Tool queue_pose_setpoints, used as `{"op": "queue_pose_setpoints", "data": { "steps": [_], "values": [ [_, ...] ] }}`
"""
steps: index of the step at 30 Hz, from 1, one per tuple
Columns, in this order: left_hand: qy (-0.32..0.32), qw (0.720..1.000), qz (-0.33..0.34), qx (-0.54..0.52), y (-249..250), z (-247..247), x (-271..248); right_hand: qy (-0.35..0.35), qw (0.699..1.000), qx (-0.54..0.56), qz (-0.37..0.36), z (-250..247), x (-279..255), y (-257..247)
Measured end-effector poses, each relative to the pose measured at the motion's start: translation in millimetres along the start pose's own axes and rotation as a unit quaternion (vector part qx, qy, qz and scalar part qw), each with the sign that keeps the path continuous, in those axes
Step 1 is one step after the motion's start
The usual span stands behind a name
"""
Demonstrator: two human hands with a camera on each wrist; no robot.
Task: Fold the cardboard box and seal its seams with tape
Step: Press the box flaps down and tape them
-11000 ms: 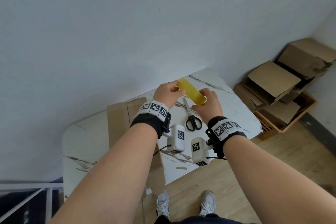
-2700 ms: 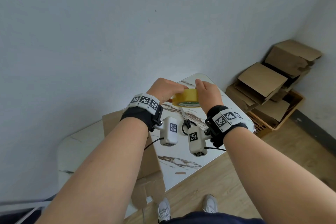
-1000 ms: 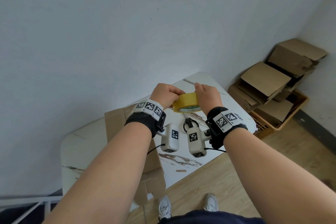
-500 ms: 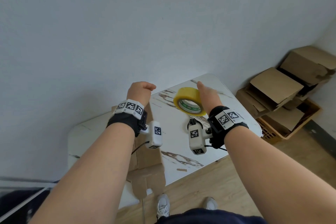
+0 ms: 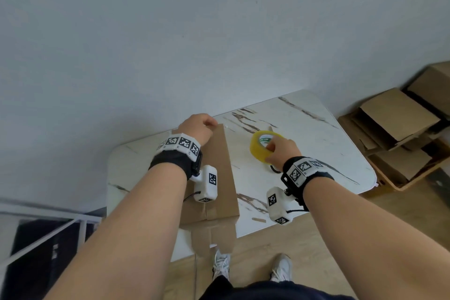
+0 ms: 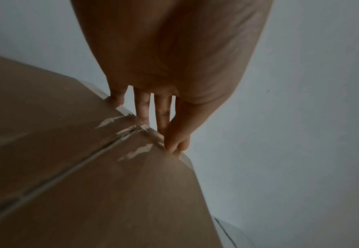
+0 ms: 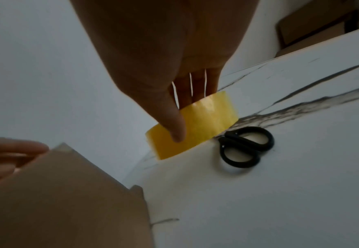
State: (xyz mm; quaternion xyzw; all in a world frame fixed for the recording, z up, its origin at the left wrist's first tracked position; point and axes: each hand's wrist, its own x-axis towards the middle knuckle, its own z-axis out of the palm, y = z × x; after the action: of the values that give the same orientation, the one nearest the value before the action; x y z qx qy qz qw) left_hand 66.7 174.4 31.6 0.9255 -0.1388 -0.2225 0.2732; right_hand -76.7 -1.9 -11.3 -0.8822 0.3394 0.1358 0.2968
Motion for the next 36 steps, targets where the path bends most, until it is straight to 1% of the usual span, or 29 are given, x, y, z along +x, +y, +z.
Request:
{"op": "queue_pose_setpoints", "data": {
  "steps": [3, 5, 7, 10, 14, 16, 17, 19, 20, 21, 22, 24, 25, 27, 31, 34, 36],
  "values": [
    [0.004, 1.0, 0.016, 0.012, -6, 0, 1, -0.023, 0.998, -0.056, -0.001, 7, 3, 3],
    [-0.013, 1.0, 0.02, 0.006, -10, -1, 4, -0.05, 0.992, -0.111, -0.009, 12, 6, 4],
    [-0.023, 1.0, 0.015, 0.004, -13, -4, 5, -0.06, 0.986, -0.154, -0.012, 18, 7, 2],
    [-0.021, 1.0, 0.008, 0.003, -18, -5, 6, -0.062, 0.984, -0.166, 0.001, 28, 8, -2],
    [-0.029, 0.999, 0.01, -0.017, -26, -4, 7, -0.094, 0.982, -0.162, 0.02, 37, 15, -9],
    [-0.028, 0.999, 0.01, -0.025, -28, -5, 7, -0.083, 0.989, -0.118, 0.04, 33, 19, -15],
    [-0.025, 0.999, 0.01, -0.028, -30, -5, 8, -0.062, 0.994, -0.079, 0.039, 29, 20, -18],
    [-0.022, 0.999, 0.014, -0.028, -32, -5, 8, -0.014, 0.999, 0.032, 0.026, 20, 22, -31],
    [-0.02, 0.999, 0.016, -0.026, -33, -5, 9, -0.001, 0.995, 0.096, 0.016, 14, 22, -40],
    [-0.018, 0.999, 0.018, -0.023, -33, -5, 9, -0.003, 0.986, 0.164, 0.011, 10, 23, -50],
    [-0.016, 0.999, 0.021, -0.019, -33, -5, 9, -0.019, 0.972, 0.233, 0.014, 7, 23, -60],
    [-0.014, 0.999, 0.03, -0.005, -32, -5, 9, -0.081, 0.935, 0.344, 0.034, 4, 21, -82],
    [-0.014, 0.999, 0.033, 0.002, -31, -5, 8, -0.107, 0.921, 0.371, 0.041, 4, 21, -89],
    [-0.014, 0.999, 0.034, 0.01, -30, -6, 8, -0.136, 0.906, 0.397, 0.047, 7, 21, -98],
    [-0.01, 0.999, 0.041, 0.027, -30, -7, 8, -0.118, 0.892, 0.431, 0.068, 12, 20, -104],
    [-0.011, 0.998, 0.048, 0.031, -30, -7, 8, -0.123, 0.88, 0.45, 0.09, 12, 20, -108],
    [-0.012, 0.998, 0.05, 0.03, -31, -7, 9, -0.127, 0.882, 0.442, 0.105, 10, 20, -112]
  ]
}}
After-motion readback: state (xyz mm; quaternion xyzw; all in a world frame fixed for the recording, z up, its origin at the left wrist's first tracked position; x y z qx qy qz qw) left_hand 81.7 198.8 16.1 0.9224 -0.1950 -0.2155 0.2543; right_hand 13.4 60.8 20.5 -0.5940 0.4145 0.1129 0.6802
